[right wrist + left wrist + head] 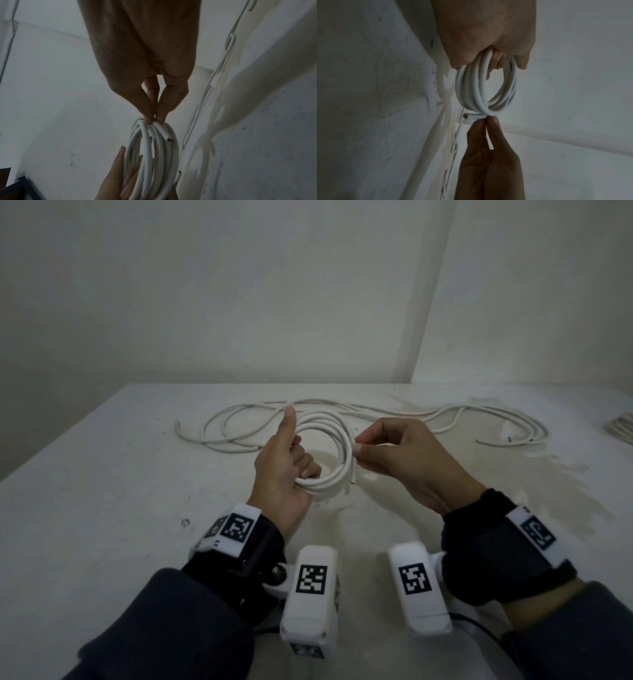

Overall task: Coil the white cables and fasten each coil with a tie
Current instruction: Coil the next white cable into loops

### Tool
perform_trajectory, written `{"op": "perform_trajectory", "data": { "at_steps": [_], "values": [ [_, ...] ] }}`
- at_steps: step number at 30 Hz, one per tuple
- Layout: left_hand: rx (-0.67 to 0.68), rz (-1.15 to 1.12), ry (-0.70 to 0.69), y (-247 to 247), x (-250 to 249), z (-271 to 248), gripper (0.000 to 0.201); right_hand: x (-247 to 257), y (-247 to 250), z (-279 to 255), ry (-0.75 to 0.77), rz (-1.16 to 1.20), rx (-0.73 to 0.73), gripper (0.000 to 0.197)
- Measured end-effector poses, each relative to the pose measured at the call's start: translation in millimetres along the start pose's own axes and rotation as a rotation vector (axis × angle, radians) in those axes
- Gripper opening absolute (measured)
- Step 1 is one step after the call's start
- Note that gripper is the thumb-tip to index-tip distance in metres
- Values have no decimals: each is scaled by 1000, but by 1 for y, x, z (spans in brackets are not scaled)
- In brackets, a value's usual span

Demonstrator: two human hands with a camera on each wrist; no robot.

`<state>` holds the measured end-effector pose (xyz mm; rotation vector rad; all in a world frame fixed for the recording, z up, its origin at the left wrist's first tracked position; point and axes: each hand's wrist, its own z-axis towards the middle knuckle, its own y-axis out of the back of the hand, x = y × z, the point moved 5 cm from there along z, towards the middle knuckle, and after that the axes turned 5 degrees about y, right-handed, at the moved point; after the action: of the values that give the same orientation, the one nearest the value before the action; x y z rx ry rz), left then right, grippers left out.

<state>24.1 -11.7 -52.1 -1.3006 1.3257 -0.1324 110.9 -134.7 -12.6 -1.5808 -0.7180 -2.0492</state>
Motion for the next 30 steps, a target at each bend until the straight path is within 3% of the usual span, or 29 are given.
{"op": "perform_trajectory", "data": {
  "at_steps": [5,9,11,14,18,23,25,28,30],
  "values": [
    [-37,-31,-10,3,0,-1,40,-1,-2,-2,5,25,-8,16],
    [-39,-108,-57,5,-3,0,40,-3,-8,-4,-112,122,118,6],
    [-5,-146,-57,3,-2,-1,41,-2,-14,-7,-108,137,159,19],
    [76,-134,-45,-6,2,-3,42,0,-17,-8,-66,190,91,36],
    [160,-23,-19,-18,10,-5,44,0,-6,-3,-8,263,-37,26],
    [255,181,22,-21,19,-6,45,7,13,4,141,103,-120,17],
    [311,243,91,-20,17,-8,48,13,24,5,182,6,-49,18],
    [451,372,252,-19,13,-14,64,19,25,0,208,-164,208,19],
    [519,518,292,-20,14,-20,52,20,19,-4,211,-222,344,20]
  ]
}}
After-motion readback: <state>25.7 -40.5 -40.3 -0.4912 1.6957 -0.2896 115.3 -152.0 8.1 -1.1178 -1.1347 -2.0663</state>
